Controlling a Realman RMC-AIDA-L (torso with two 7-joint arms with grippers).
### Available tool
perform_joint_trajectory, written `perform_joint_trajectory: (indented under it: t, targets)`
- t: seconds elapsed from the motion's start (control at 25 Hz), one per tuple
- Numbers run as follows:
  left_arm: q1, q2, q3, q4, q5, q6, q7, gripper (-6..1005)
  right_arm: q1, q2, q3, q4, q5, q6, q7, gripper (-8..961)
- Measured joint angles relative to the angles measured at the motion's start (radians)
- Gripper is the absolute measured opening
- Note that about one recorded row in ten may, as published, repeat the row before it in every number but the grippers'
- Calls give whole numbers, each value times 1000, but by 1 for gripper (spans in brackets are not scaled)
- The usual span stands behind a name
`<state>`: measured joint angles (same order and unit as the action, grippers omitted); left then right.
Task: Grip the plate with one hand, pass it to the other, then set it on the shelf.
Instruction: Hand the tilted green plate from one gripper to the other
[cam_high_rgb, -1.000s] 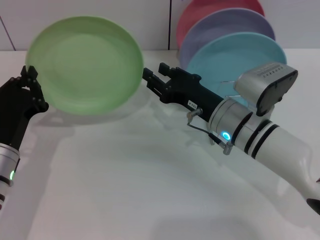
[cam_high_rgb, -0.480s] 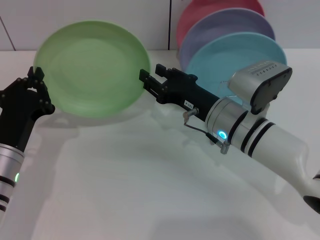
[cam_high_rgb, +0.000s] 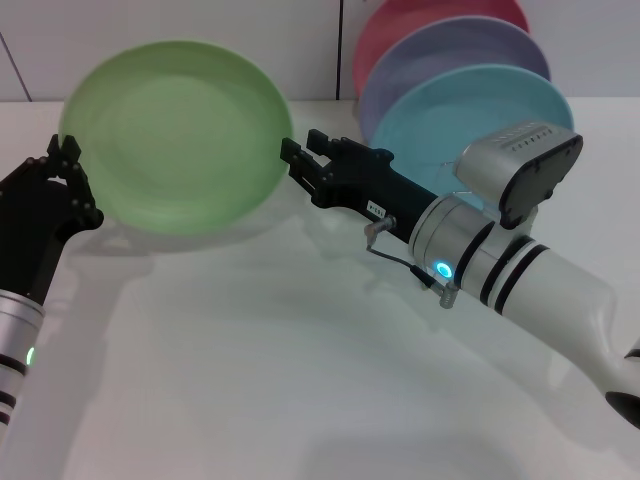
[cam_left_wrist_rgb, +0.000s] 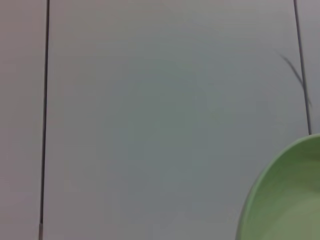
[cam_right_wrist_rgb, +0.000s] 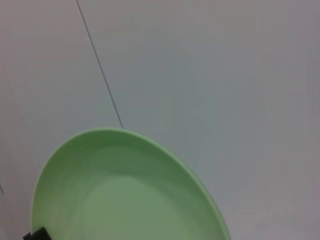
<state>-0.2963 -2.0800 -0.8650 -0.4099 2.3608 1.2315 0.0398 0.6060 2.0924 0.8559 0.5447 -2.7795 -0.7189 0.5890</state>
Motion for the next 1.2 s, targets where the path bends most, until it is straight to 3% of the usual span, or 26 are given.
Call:
perform_joint_trajectory:
  t: [0.36, 1.2]
  targets:
    - [0, 0, 111, -42, -144, 0, 134, 84, 18, 0, 0, 0, 0, 28, 0, 374]
    - [0, 0, 120, -43, -199, 12, 185, 88, 47, 0, 9, 4, 0, 73, -2, 374]
